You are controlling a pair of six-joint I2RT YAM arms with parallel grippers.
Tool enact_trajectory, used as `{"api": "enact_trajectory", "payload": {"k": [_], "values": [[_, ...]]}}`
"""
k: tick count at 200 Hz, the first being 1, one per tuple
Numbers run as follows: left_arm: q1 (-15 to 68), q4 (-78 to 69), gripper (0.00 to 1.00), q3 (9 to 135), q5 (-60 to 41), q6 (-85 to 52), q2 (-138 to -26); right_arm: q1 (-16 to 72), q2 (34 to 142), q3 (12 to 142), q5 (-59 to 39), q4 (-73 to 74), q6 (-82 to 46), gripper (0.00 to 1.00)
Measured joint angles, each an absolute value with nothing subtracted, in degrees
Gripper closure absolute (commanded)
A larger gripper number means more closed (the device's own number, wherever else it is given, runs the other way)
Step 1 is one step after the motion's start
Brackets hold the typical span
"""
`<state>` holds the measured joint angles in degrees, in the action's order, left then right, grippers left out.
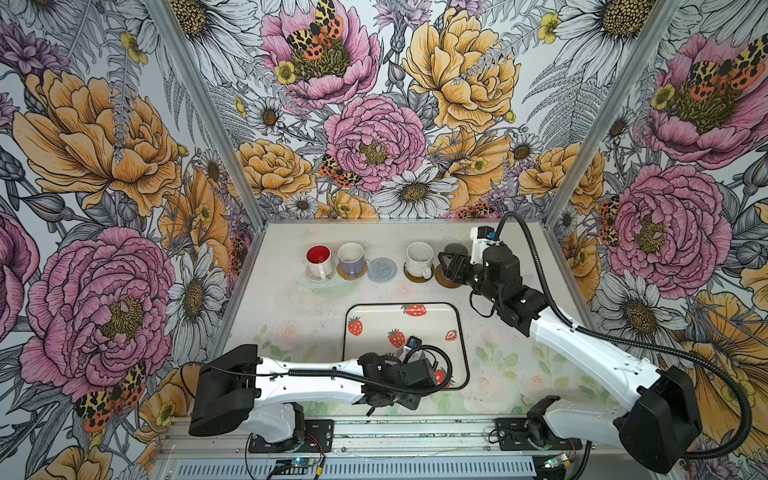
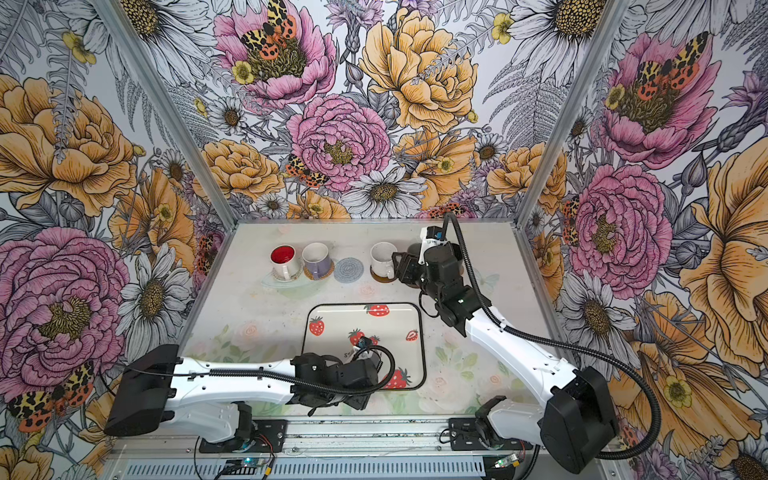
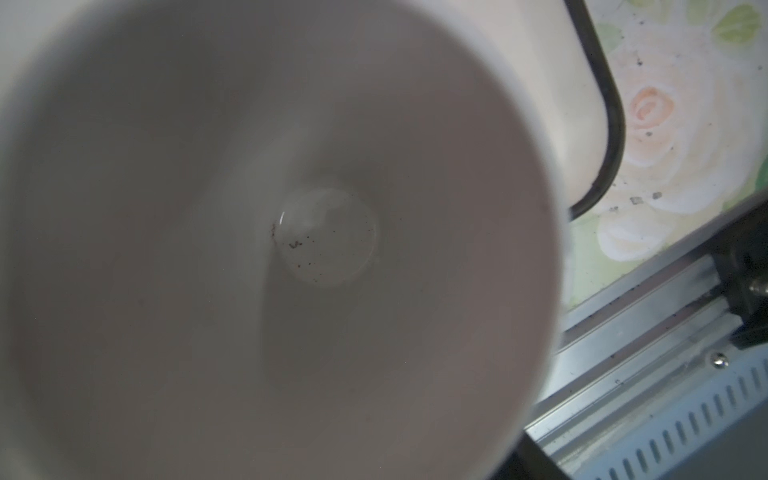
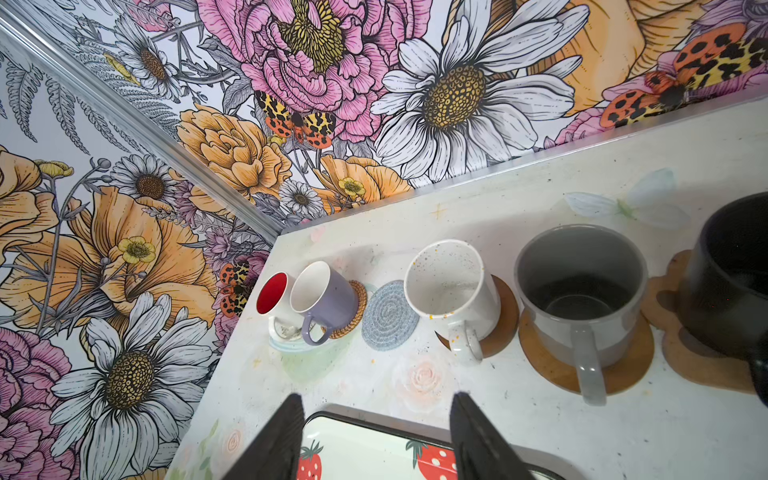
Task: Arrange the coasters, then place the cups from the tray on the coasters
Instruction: 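Lower the left gripper onto the blue-handled white mug rim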
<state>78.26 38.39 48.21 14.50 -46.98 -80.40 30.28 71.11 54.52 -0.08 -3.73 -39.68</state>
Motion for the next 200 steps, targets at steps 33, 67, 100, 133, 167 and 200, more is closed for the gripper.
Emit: {"api": "enact_trajectory", "payload": {"k": [33, 67, 100, 133, 167, 200], "values": [[77.4, 37.0, 0.46, 46.6, 15.1, -47.8, -80.3, 30.0, 71.9, 54.5, -0.1, -3.6, -39.7, 0.42], [77.3, 36.9, 0.51, 46.2, 16.1, -47.9, -80.1, 30.0, 72.1, 54.5, -0.3, -3.6, -39.7, 0.41], [77.3, 36.4, 0.55, 46.2, 16.8, -47.8, -79.8, 30.0, 72.1, 54.5, -0.3, -3.6, -39.7, 0.42], [77.4, 35.6, 0.59, 46.2, 17.0, -47.3, -79.8, 30.0, 72.1, 54.5, -0.3, -3.6, -39.7, 0.41], [77.4, 35.3, 0.66, 46.2, 17.2, -46.6, -80.1, 30.0, 72.1, 54.5, -0.3, -3.6, -39.7, 0.41], [77.4, 35.2, 0.73, 46.2, 17.4, -46.5, -80.3, 30.0, 72.1, 54.5, -0.3, -3.6, -39.7, 0.42]]}}
